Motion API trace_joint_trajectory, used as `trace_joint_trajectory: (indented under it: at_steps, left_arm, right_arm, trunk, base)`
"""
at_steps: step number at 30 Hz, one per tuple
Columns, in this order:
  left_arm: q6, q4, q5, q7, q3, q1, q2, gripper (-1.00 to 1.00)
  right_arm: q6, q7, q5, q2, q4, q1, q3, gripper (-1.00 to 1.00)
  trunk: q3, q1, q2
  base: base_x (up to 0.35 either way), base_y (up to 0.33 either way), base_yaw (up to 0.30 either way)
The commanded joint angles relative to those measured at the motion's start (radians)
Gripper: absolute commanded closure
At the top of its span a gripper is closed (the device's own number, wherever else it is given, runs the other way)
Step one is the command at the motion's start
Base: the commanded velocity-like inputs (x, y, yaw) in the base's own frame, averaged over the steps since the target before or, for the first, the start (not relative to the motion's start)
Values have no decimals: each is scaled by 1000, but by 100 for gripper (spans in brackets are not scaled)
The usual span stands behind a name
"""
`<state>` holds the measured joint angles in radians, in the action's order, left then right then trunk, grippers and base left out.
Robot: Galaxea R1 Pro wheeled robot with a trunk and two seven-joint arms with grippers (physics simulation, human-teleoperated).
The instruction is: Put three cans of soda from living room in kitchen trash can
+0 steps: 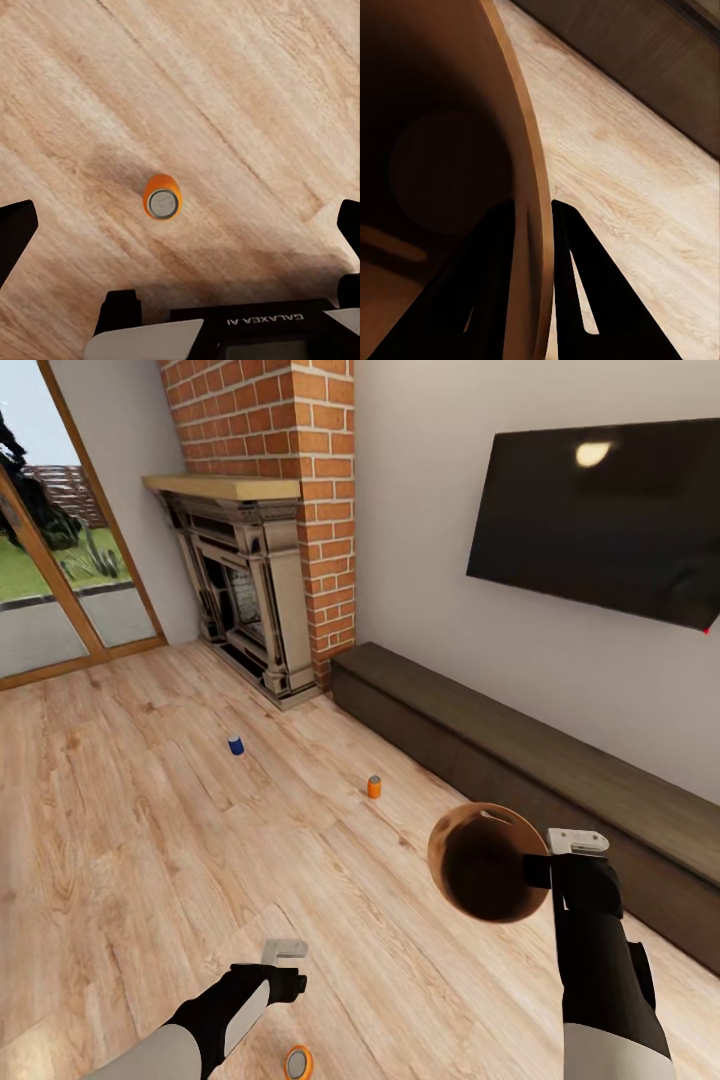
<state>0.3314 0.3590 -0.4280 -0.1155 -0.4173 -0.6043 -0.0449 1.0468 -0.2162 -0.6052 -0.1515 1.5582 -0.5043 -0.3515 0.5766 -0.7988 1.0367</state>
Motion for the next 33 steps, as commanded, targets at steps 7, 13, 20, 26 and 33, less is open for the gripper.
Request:
trace_joint_trajectory:
  at_steps: [7, 13, 20, 26, 33]
  left_arm:
    - [0, 0, 3, 0, 0, 0, -1, -100]
    - [0, 0, 4, 0, -1, 0, -1, -100]
    - [0, 0, 6, 0, -3, 0, -1, -100]
    - [0, 0, 6, 0, -5, 0, -1, -100]
    - [0, 0, 6, 0, -6, 0, -1, -100]
  right_arm:
    - [0, -5, 8, 0, 5, 0, 0, 100]
    - [0, -5, 6, -3, 12, 1, 0, 100]
    - [0, -5, -3, -4, 10, -3, -10, 100]
    - [0, -5, -4, -8, 12, -21, -15, 100]
    - [0, -5, -4, -23, 11, -75, -28, 100]
  trunk:
    - [22, -27, 49]
    - [41, -50, 91]
    - [63, -77, 140]
    - [81, -100, 182]
    - [103, -127, 231]
  base:
    - [0, 0, 0]
    - [0, 0, 0]
    - [0, 0, 0]
    - [0, 0, 0]
    - [0, 0, 0]
